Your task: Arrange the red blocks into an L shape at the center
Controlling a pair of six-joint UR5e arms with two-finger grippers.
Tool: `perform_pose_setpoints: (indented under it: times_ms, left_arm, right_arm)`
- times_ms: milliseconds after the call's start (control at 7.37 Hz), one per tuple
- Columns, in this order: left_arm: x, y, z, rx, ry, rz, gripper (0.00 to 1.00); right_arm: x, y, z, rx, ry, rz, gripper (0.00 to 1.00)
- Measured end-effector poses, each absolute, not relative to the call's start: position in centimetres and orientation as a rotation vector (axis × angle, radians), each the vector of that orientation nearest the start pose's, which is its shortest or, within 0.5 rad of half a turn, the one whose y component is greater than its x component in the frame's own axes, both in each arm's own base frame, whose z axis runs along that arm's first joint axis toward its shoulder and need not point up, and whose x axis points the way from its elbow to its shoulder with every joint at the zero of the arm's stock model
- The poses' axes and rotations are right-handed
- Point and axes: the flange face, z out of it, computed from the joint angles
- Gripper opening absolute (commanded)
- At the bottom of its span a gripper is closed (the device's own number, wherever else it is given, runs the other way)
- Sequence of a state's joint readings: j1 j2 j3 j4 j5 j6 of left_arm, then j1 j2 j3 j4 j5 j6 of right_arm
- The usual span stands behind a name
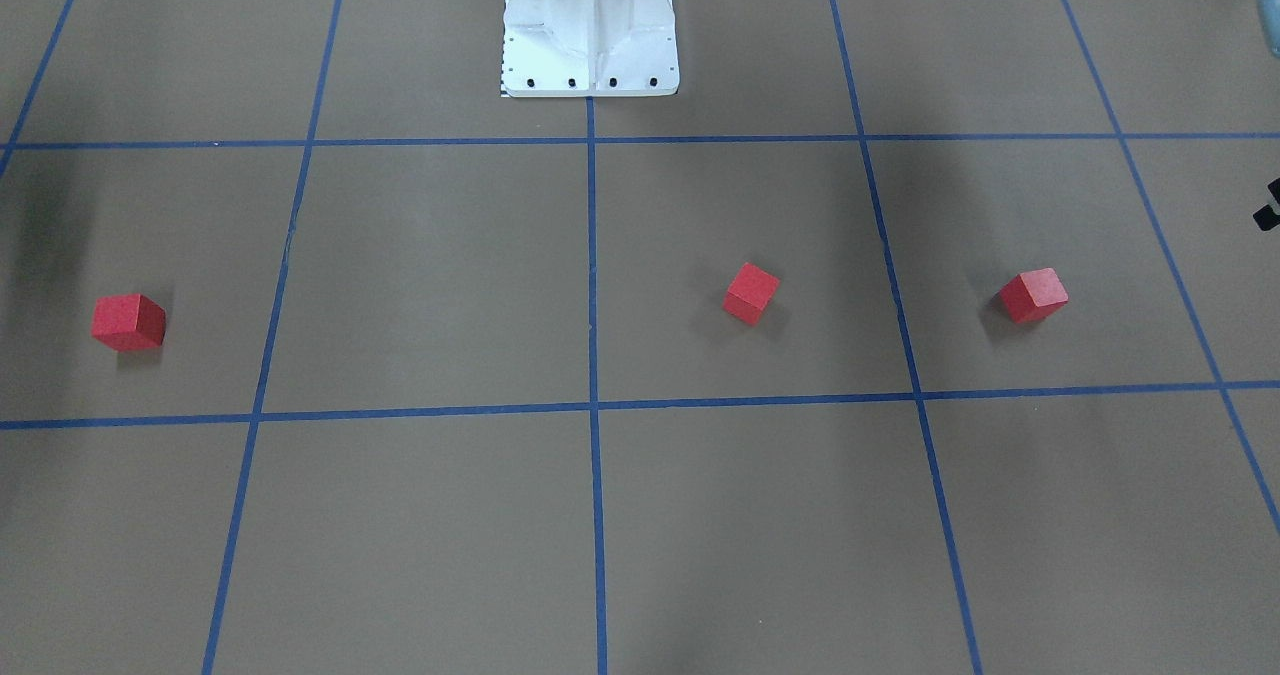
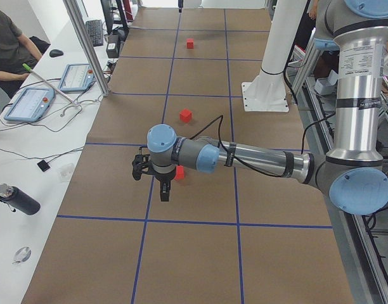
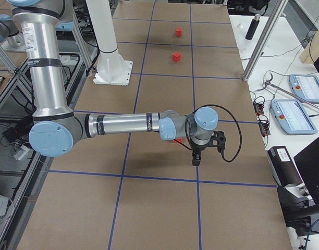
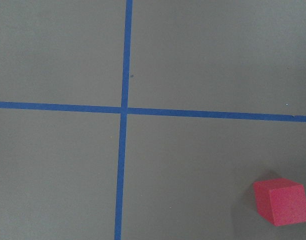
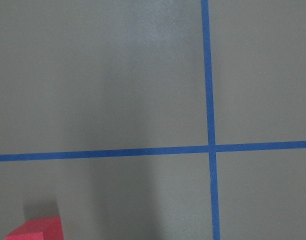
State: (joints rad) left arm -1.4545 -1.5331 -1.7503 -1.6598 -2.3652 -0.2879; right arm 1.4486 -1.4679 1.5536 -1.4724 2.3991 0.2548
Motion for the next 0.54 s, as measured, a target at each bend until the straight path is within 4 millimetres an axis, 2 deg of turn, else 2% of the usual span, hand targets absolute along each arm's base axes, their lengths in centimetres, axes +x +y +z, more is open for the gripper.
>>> perform_pose_setpoints:
  times_ms: [136, 407, 543]
  left_arm:
    - [-0.5, -48.9, 57.6, 0.057, 0.819, -0.071, 1.00]
    - [-0.5, -48.9, 57.6, 0.061, 0.820, -0.071, 1.00]
    - [-0.5, -48.9, 57.5, 0.064, 0.821, -0.071, 1.00]
  right_arm:
    - [-2.8, -54.7, 59.2, 0.032, -0.872, 0.004, 1.00]
    - [-9.1, -53.3, 56.9, 0.049, -0.912, -0.115, 1.00]
    - [-12.0, -52.4, 55.4, 0.033, -0.923, -0.122, 1.00]
